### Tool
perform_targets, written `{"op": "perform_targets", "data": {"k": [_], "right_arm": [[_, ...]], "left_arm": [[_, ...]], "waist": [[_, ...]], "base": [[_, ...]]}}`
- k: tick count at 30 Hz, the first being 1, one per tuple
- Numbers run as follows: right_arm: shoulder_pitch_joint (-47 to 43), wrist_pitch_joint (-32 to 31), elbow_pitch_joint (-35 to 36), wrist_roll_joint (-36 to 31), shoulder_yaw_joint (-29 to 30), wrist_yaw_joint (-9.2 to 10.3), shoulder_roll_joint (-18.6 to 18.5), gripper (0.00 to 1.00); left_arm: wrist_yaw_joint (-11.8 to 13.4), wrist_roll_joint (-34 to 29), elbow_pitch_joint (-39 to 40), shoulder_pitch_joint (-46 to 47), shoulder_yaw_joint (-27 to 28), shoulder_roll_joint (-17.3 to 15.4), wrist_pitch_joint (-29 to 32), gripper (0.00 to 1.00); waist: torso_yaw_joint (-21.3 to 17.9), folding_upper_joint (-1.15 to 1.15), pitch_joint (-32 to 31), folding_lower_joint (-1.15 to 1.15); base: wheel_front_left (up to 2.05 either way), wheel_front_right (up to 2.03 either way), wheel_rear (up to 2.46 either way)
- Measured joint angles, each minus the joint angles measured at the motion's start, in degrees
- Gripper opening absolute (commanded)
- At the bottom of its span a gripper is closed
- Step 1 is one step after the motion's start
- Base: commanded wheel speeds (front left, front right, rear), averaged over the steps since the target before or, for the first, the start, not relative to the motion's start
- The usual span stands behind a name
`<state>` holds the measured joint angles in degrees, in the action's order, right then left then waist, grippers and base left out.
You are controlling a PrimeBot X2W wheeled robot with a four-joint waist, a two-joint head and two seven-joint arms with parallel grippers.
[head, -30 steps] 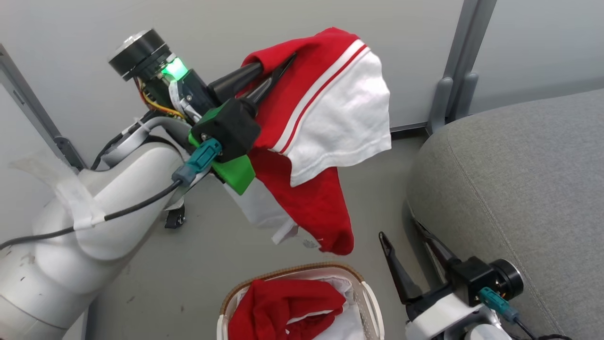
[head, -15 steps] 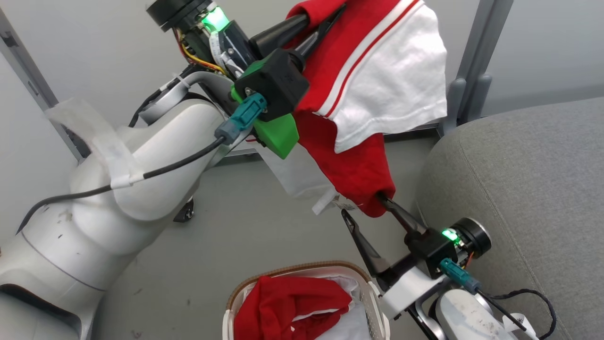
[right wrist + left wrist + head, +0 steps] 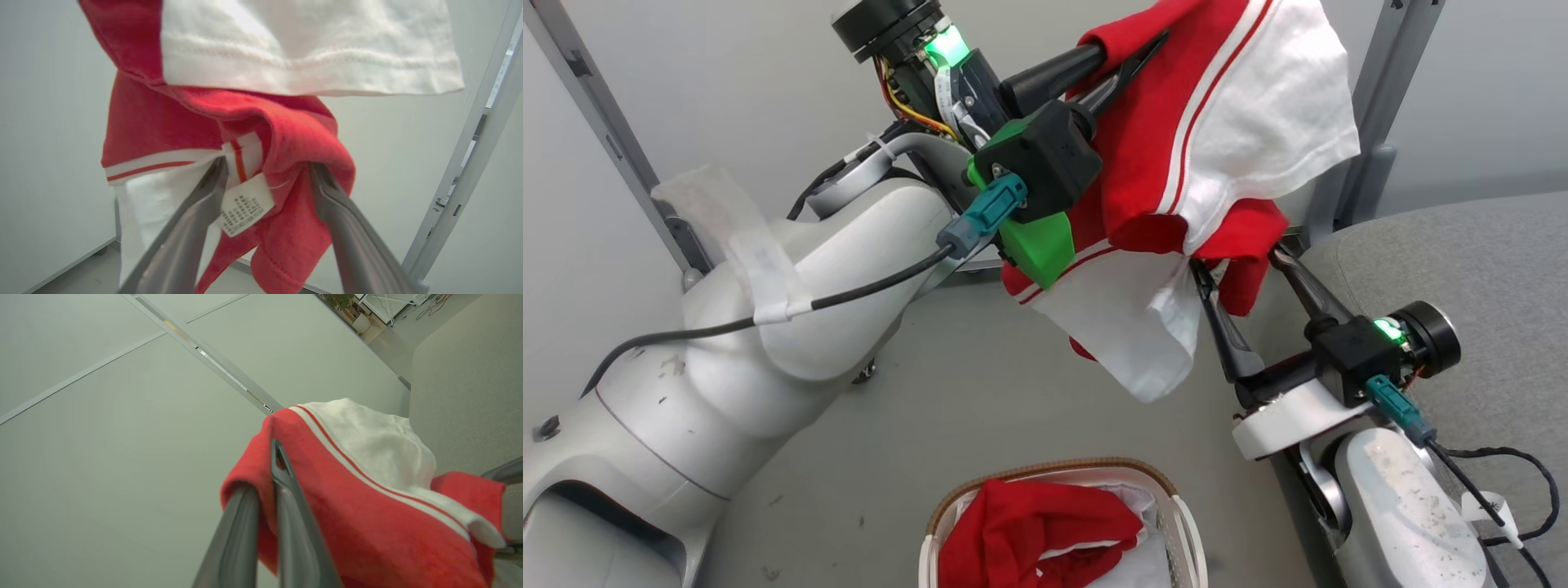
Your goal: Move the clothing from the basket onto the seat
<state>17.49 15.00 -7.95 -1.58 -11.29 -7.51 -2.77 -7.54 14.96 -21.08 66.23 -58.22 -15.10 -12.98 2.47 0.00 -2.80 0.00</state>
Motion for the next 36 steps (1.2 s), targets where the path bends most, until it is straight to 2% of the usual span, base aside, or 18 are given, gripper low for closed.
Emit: {"op": "perform_targets", "data": {"k": [10, 16, 21, 22, 23, 24, 25, 36], "right_arm": [[1.0, 0.0, -1.1, -1.0, 3.3, 0.00, 0.0, 1.00], [3.4, 0.1, -9.9, -2.0, 2.2, 0.00, -0.1, 1.00], [6.5, 0.1, -13.5, -2.0, 0.2, 0.00, 0.0, 1.00], [6.9, 0.1, -14.0, -1.9, -0.2, 0.00, 0.0, 0.89], [7.2, 0.1, -14.3, -1.8, -0.4, 0.00, 0.0, 0.41], [7.6, 0.1, -14.6, -1.5, -0.7, 0.00, 0.0, 0.28], [7.9, 0.1, -14.8, -1.4, -1.0, 0.00, 0.0, 0.00], [8.2, 0.1, -14.3, -0.1, -1.7, 0.00, 0.0, 0.00]], "left_arm": [[0.0, 0.7, -0.1, -1.1, -1.1, 0.2, -0.7, 0.00], [0.0, 1.0, 1.1, -1.2, -1.7, 1.1, -1.2, 0.00], [0.0, 1.2, 2.1, -1.2, -2.4, 1.4, -1.2, 0.00], [0.0, 1.2, 2.2, -1.2, -2.5, 1.5, -1.3, 0.00], [0.0, 1.3, 2.2, -1.3, -2.5, 1.5, -1.3, 0.00], [0.1, 1.6, 2.2, -1.4, -2.5, 1.5, -1.3, 0.00], [0.1, 1.7, 2.2, -1.5, -2.5, 1.4, -1.3, 0.00], [1.7, 3.5, -0.8, -4.5, -0.9, -0.6, -1.7, 0.00]], "waist": [[0.2, 0.00, -0.2, 0.00], [0.8, 0.00, -0.3, 0.00], [1.2, 0.00, 0.0, 0.00], [1.3, 0.00, 0.1, 0.00], [1.4, 0.00, 0.1, 0.00], [1.5, 0.00, 0.1, 0.00], [1.5, 0.00, 0.2, 0.00], [0.7, 0.00, 0.6, 0.00]], "base": [[0.00, 0.00, 0.00], [0.00, 0.00, 0.00], [0.00, 0.00, 0.00], [0.00, 0.00, 0.00], [0.00, 0.00, 0.00], [0.00, 0.00, 0.00], [0.00, 0.00, 0.00], [0.00, 0.00, 0.00]]}}
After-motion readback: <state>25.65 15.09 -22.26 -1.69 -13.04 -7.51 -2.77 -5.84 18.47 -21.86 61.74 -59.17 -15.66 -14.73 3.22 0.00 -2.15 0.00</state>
